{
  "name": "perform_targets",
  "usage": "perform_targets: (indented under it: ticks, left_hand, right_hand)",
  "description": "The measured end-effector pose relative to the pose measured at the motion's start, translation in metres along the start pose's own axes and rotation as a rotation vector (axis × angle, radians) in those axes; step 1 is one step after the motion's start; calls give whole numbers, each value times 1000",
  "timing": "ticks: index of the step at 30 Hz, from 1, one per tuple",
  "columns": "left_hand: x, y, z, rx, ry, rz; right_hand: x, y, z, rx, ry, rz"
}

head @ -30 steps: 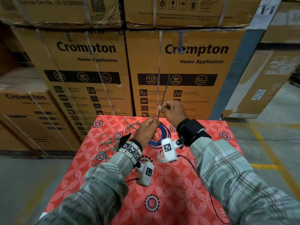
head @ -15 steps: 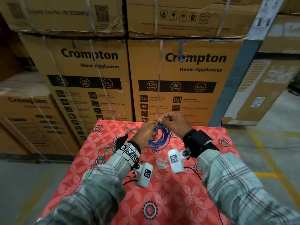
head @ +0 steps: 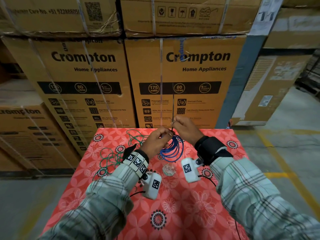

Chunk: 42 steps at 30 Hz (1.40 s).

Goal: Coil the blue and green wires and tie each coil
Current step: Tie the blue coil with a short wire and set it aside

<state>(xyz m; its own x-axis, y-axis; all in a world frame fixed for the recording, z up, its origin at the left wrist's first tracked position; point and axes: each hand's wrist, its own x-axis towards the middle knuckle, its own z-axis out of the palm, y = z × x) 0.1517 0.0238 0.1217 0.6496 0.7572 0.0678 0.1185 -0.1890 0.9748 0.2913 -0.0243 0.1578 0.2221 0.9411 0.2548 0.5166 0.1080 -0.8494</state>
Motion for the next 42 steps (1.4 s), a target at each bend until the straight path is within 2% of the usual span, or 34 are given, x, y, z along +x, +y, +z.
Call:
perform_targets:
  ticks: [4,8,12,15,19,24,27,30,35,40,42]
  left_hand:
    - [-3,-3,3,44,-45,49]
    - [-3,-7,6,87,-11,82]
    - [1,-10,0,205,-7,134]
    - [3,-10,-6,239,-69,120]
    - [4,-12,-1,77,-121,53]
    - [8,-15,18,-98,-67,-44]
    - [10,-12,21,-162,-78,-71]
    - [15,-11,30,-213,-59,-58]
    - [25,-9,58,-356,-15,-171]
    - [31,-21,86,-270,-166,-282]
    - [38,-29,98,-278,-162,-286]
  right_hand:
    - [-6,9,3,13,-32,-64]
    - [-10,12,3,37,-48,-57]
    - [-19,10,6,98,2,-68]
    - [-28,10,11,146,66,-63]
    - [-27,18,8,225,106,-20]
    - [-28,28,-15,23,98,26]
    - [-47,43,-22,-112,-11,97]
    - [-63,52,-23,17,-130,177]
    - [-62,75,-34,103,-21,235]
    - [-68,113,-50,220,180,357]
    - [-72,128,-56,275,212,404]
